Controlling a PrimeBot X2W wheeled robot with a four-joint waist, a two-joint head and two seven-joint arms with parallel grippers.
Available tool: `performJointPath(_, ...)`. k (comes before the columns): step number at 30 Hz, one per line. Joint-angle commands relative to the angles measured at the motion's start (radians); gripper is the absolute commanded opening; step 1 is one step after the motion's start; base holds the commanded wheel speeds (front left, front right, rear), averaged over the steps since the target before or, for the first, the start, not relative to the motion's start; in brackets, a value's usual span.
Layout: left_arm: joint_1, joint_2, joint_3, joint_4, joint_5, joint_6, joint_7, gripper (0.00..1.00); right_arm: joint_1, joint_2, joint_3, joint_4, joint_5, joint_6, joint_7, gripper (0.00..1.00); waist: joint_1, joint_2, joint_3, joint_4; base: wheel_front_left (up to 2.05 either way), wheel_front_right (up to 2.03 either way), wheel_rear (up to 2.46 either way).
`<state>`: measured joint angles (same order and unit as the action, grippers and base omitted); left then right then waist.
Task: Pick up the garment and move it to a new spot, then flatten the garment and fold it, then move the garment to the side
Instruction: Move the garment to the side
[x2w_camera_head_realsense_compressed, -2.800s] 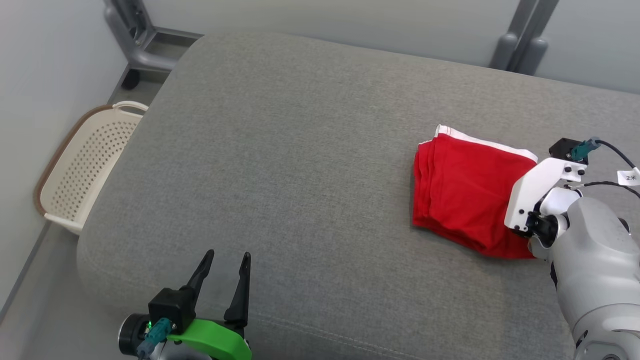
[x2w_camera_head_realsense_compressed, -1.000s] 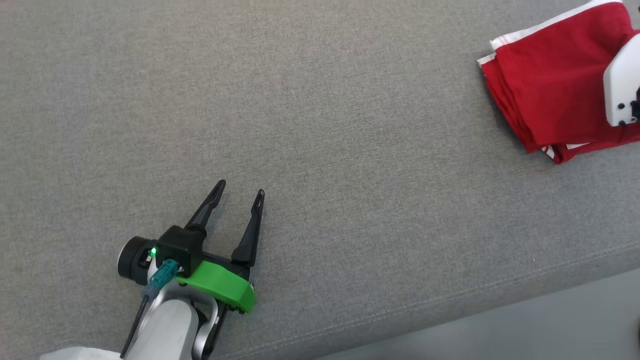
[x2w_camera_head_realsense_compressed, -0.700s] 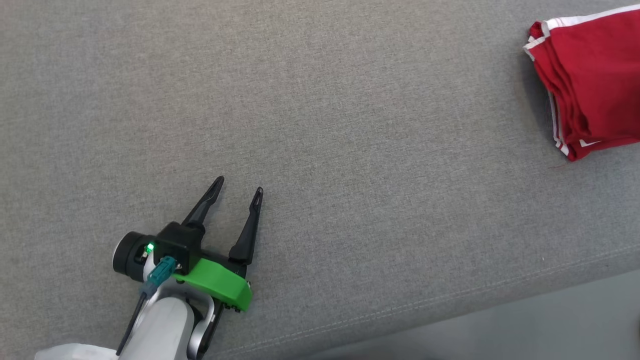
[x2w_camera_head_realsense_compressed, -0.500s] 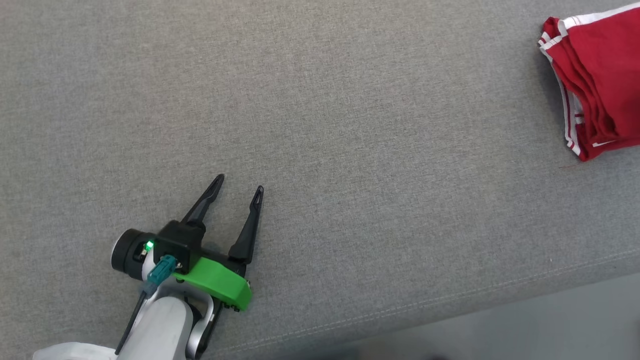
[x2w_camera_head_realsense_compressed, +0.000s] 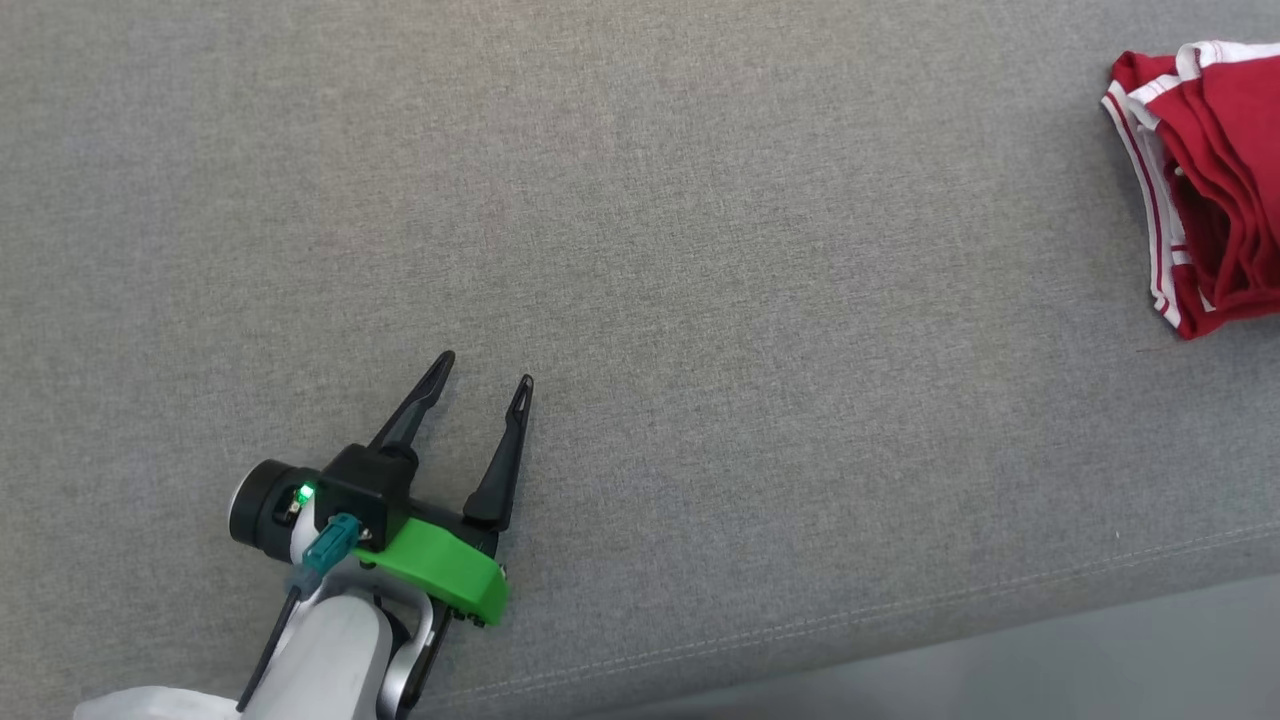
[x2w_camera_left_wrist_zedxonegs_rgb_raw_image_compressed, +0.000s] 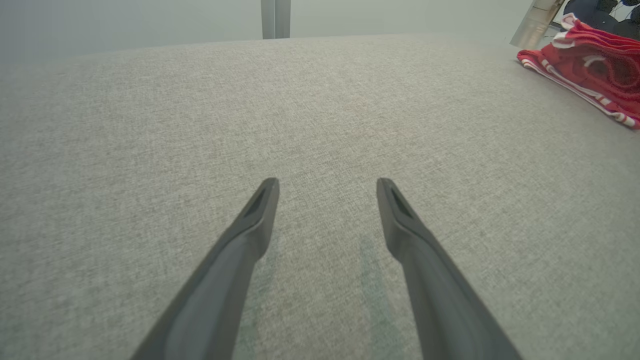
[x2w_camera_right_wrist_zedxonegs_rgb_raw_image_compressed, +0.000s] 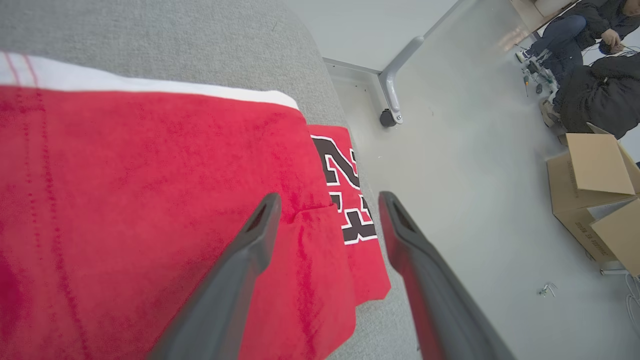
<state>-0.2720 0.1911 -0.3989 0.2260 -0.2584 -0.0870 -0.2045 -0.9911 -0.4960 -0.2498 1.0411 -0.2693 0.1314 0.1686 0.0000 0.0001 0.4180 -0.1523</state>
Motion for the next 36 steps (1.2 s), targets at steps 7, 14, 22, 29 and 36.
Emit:
performJointPath(7, 0.031, -0.014, 0.007, 0.028, -0.037, 0.002, -0.029, 1.00, 0.066, 0.087, -0.105, 0.016, 0.049, -0.002, -0.128, 1.00, 0.0000, -0.0001, -0.139, 0.018, 0.00, 0.00, 0.00)
performJointPath(14, 0.073, -0.037, 0.064, 0.045, -0.089, 0.039, -0.050, 1.00, 0.109, 0.169, -0.137, 0.030, 0.193, -0.002, -0.225, 1.00, 0.0000, -0.0001, -0.239, 0.033, 0.00, 0.00, 0.00)
performJointPath(22, 0.152, -0.068, 0.163, 0.064, -0.195, 0.067, -0.059, 1.00, 0.241, 0.230, -0.032, -0.054, 0.376, -0.001, -0.341, 1.00, 0.0000, -0.0001, -0.381, 0.075, 0.00, 0.00, 0.00)
performJointPath(29, 0.186, -0.050, 0.209, 0.072, -0.228, 0.099, -0.045, 1.00, 0.365, 0.269, 0.072, -0.192, 0.500, -0.001, -0.363, 1.00, 0.0000, -0.0001, -0.444, 0.114, 0.00, 0.00, 0.00)
performJointPath(36, 0.211, -0.025, 0.227, 0.087, -0.229, 0.134, -0.014, 1.00, 0.506, 0.313, 0.140, -0.368, 0.569, -0.001, -0.373, 1.00, 0.0000, -0.0001, -0.479, 0.151, 0.00, 0.00, 0.00)
